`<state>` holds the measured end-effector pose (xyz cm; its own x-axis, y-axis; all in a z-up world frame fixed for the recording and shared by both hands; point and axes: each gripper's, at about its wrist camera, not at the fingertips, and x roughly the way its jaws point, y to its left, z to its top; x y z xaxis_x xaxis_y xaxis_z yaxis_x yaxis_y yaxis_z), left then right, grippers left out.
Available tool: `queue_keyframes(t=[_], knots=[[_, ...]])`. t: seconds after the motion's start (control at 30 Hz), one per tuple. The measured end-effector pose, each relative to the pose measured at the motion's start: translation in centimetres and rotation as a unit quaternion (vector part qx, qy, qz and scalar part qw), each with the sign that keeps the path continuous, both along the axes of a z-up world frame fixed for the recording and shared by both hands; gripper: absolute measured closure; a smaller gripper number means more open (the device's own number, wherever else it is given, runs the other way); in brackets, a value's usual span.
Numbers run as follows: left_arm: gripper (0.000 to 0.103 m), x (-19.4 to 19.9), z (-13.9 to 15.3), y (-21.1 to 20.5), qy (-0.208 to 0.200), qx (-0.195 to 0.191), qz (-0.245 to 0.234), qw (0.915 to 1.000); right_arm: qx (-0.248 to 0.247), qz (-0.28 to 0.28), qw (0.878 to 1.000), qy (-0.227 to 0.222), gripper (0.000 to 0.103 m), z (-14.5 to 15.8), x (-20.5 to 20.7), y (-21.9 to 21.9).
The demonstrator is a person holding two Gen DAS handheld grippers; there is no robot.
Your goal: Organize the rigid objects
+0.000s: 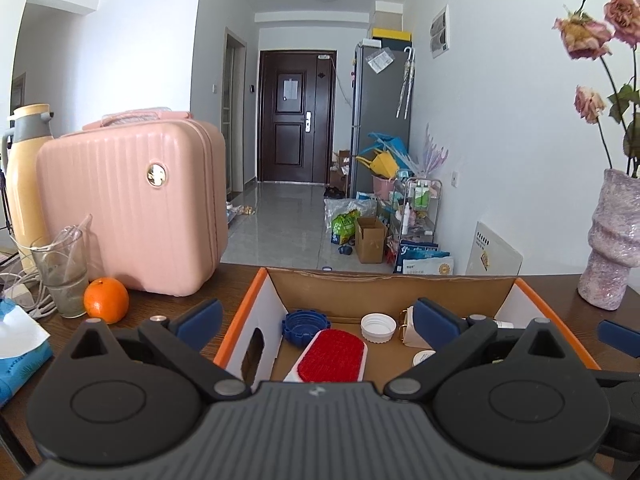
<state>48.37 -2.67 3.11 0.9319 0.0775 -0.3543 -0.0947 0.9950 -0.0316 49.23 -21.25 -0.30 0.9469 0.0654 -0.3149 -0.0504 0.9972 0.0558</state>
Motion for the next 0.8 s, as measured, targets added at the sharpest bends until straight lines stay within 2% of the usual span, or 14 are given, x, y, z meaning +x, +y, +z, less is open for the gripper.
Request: queue_keyframes(t=[0.37, 0.8], knots=[[0.000, -5.3, 0.7, 1.1, -0.016, 0.003, -0.003, 0.9999, 0.001, 0.005, 1.000, -0.016, 0.000, 1.1, -5.3, -0.4], [0.000, -14.6, 1.7, 1.5, -0.045, 0.019, -0.014, 0.9987, 0.010, 0.013, 0.999, -0.051, 0.000, 2.8, -14.0, -1.8]])
